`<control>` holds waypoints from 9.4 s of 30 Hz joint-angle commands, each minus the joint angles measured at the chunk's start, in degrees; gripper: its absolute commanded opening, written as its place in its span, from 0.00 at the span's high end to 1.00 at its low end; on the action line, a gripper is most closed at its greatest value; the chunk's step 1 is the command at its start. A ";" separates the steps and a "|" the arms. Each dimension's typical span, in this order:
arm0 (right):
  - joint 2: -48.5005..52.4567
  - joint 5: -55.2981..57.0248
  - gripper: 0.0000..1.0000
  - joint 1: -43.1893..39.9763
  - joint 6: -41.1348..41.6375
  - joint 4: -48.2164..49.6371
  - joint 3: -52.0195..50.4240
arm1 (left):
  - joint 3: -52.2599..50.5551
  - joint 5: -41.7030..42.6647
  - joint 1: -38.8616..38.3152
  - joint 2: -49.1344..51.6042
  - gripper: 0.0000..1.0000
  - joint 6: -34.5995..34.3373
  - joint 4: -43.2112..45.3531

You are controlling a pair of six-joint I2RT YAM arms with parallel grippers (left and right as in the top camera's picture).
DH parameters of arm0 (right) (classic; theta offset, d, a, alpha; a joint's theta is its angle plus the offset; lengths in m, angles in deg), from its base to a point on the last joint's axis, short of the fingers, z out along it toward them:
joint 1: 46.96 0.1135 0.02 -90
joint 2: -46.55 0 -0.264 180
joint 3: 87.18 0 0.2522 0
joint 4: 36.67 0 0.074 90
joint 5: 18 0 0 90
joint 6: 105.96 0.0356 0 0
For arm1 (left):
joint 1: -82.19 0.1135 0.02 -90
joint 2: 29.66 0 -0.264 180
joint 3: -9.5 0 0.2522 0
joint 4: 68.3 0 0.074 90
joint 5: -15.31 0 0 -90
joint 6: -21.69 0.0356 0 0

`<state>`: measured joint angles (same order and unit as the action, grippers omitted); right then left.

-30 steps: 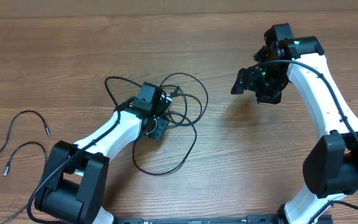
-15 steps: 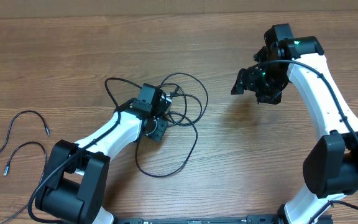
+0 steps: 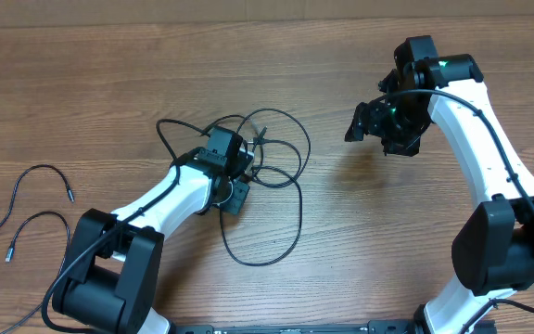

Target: Untangle cables

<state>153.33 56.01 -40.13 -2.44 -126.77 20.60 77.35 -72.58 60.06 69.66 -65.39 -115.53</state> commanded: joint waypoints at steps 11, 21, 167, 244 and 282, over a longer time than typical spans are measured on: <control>-1.22 0.55 0.18 -0.13 0.35 -0.11 0.07 | 20.57 0.24 5.22 -5.64 0.96 -0.76 -12.44; -1.22 0.55 0.18 -0.13 0.35 -0.09 0.07 | 36.44 0.26 25.62 -11.39 0.85 -0.76 -16.09; -1.22 0.52 0.19 -0.13 0.17 -2.25 0.07 | 48.37 20.92 30.27 7.08 0.16 1.60 -27.43; -1.22 3.98 0.00 -14.62 4.02 -8.66 0.07 | 62.03 -24.72 19.21 -4.74 0.92 -14.80 -38.84; -1.22 3.96 0.00 -14.56 4.04 -8.46 0.07 | 61.92 11.47 24.06 10.60 0.49 -12.37 -44.17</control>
<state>153.33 59.59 -54.79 2.02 -135.45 20.60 139.44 -62.74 87.93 76.07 -78.57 -159.36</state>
